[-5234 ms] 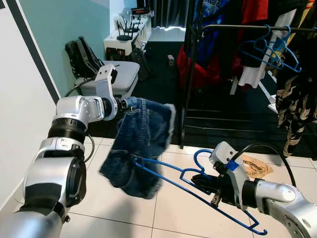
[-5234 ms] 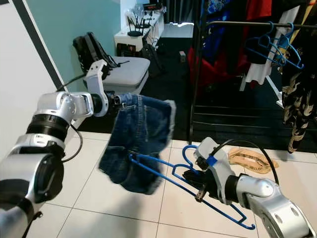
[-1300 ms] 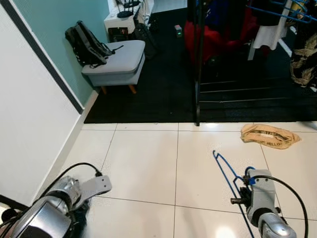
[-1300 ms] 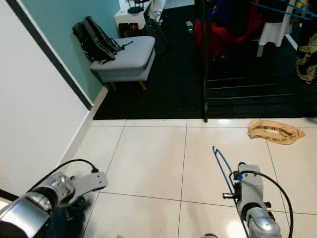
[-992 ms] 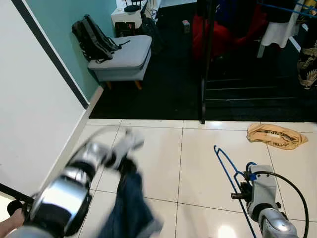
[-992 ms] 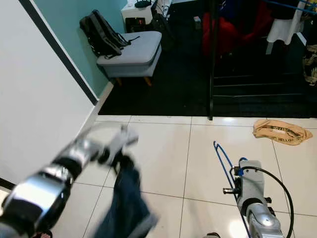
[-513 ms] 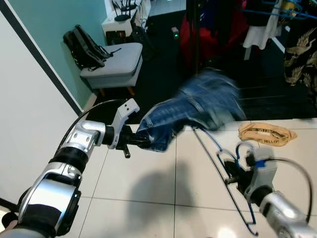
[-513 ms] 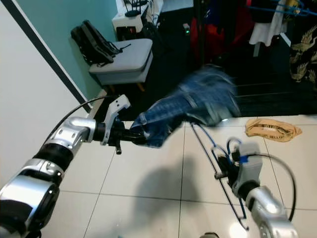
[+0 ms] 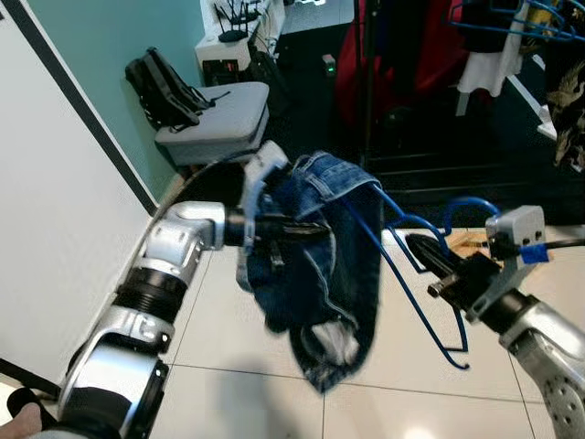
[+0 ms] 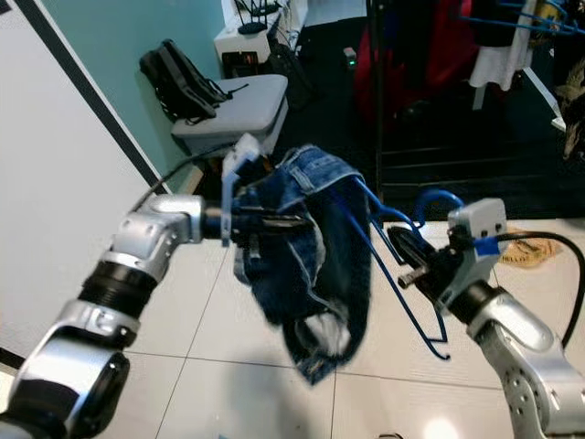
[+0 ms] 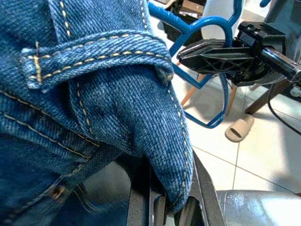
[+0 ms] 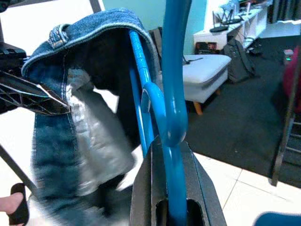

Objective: Hang hanger

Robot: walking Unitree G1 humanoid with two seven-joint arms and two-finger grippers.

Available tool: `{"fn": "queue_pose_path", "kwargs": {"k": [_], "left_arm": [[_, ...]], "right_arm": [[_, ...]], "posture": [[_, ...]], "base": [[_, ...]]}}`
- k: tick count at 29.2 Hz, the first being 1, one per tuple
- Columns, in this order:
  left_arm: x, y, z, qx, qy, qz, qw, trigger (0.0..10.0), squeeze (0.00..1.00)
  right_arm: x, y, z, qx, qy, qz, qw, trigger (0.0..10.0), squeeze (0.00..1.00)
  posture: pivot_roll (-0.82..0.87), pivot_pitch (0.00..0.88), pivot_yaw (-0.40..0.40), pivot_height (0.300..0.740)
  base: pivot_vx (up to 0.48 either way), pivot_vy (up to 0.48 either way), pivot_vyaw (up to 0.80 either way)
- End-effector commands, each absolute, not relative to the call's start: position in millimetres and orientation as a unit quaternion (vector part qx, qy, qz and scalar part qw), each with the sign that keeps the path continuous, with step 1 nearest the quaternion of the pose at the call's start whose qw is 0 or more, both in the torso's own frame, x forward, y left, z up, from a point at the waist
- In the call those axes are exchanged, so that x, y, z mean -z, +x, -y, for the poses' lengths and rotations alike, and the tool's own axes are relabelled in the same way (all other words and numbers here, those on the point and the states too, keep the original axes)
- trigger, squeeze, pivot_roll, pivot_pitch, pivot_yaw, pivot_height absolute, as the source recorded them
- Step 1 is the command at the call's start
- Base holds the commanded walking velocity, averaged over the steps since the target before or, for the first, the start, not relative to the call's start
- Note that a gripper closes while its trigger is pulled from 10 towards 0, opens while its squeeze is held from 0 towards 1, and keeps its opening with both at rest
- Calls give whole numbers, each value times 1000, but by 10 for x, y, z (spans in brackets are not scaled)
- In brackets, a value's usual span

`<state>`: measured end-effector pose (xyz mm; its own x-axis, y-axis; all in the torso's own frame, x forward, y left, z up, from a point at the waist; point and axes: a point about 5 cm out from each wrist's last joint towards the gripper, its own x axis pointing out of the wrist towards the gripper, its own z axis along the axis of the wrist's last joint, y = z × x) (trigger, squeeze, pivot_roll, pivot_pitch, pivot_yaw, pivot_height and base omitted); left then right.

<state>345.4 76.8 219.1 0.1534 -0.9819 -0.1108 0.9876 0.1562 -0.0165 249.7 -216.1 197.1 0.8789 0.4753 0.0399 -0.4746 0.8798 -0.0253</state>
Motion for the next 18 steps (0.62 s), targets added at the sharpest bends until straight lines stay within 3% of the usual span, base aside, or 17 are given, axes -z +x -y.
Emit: {"fn": "queue_pose_path", "kwargs": {"k": [1, 4, 10, 15, 16, 18], "left_arm": [[-2169, 3438, -843, 647, 43, -49, 760, 10000, 0], [-2292, 3374, -897, 652, 106, 1, 751, 10000, 0], [-2527, 3250, -866, 665, 136, 54, 732, 10000, 0], [-2613, 3215, -839, 651, 151, 67, 741, 10000, 0], [-2653, 3257, -823, 626, 171, 74, 757, 10000, 0], [-2670, 3274, -796, 610, 203, 77, 762, 10000, 0]], "right_arm": [[-1987, 2488, 2100, -256, -5, 30, 966, 10000, 0], [-1843, 2508, 2156, -243, -30, -24, 969, 10000, 0], [-1742, 2614, 2264, -202, -47, -71, 976, 10000, 0], [-1749, 2654, 2246, -203, -49, -78, 975, 10000, 0], [-1743, 2624, 2161, -239, -57, -86, 966, 10000, 0], [-1738, 2572, 2074, -281, -63, -91, 953, 10000, 0]], "posture": [[-79, 38, 145, 740], [-76, 23, 132, 740], [-64, 6, 113, 740], [-61, 4, 111, 740], [-57, 2, 104, 740], [-54, 0, 101, 740]], "base": [[0, 0, 0], [0, 0, 0], [0, 0, 0], [0, 0, 0], [0, 0, 0], [0, 0, 0]]}}
